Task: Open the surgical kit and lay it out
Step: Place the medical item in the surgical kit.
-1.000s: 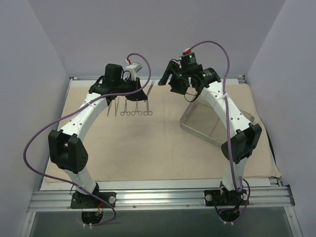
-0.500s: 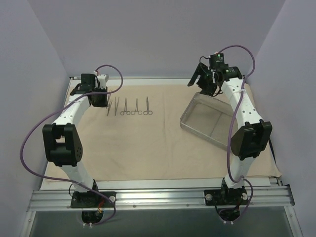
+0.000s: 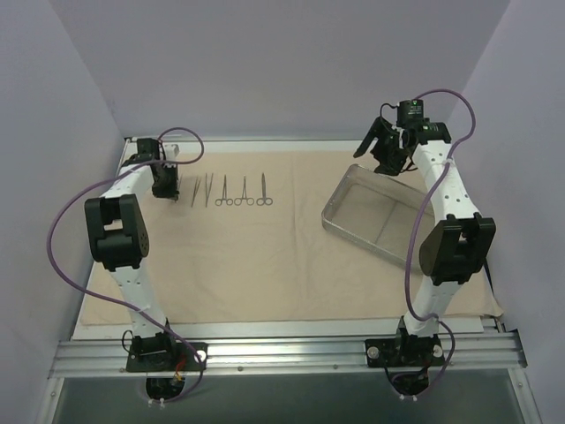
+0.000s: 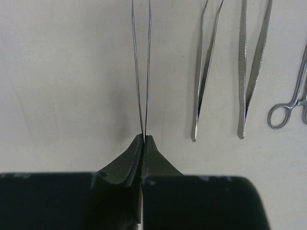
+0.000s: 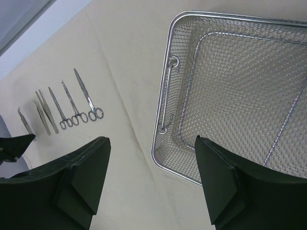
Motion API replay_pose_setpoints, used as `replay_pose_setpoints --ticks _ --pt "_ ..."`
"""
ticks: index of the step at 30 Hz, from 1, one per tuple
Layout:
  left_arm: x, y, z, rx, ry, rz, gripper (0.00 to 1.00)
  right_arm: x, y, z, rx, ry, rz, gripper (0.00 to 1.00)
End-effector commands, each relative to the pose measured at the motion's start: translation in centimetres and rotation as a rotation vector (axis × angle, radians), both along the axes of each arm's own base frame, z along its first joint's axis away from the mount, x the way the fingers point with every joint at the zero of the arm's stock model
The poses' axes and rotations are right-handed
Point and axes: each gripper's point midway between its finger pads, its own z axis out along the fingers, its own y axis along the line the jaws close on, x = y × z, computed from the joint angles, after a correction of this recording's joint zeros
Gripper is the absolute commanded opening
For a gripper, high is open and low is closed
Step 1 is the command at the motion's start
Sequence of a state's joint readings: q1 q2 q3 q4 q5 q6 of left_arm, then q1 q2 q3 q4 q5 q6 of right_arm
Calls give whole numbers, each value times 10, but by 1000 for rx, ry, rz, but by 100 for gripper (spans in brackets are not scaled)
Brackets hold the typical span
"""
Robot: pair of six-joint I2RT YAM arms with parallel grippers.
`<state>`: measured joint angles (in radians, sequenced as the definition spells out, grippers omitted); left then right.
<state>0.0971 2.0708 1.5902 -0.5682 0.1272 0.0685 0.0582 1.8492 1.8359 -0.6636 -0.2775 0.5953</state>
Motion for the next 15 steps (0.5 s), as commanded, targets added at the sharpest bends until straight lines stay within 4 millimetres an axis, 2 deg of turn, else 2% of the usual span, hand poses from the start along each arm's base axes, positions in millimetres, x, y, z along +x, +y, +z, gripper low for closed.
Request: replay_pose_setpoints --ticks 1,7,15 --pt "32 0 25 13 -108 -20 2 -12 -5 23 3 -38 13 72" --pt "35 -3 19 -7 -96 -7 2 -9 -4 16 19 -20 10 72" --pt "26 -14 5 -31 -33 13 2 -10 -1 10 36 -9 14 72"
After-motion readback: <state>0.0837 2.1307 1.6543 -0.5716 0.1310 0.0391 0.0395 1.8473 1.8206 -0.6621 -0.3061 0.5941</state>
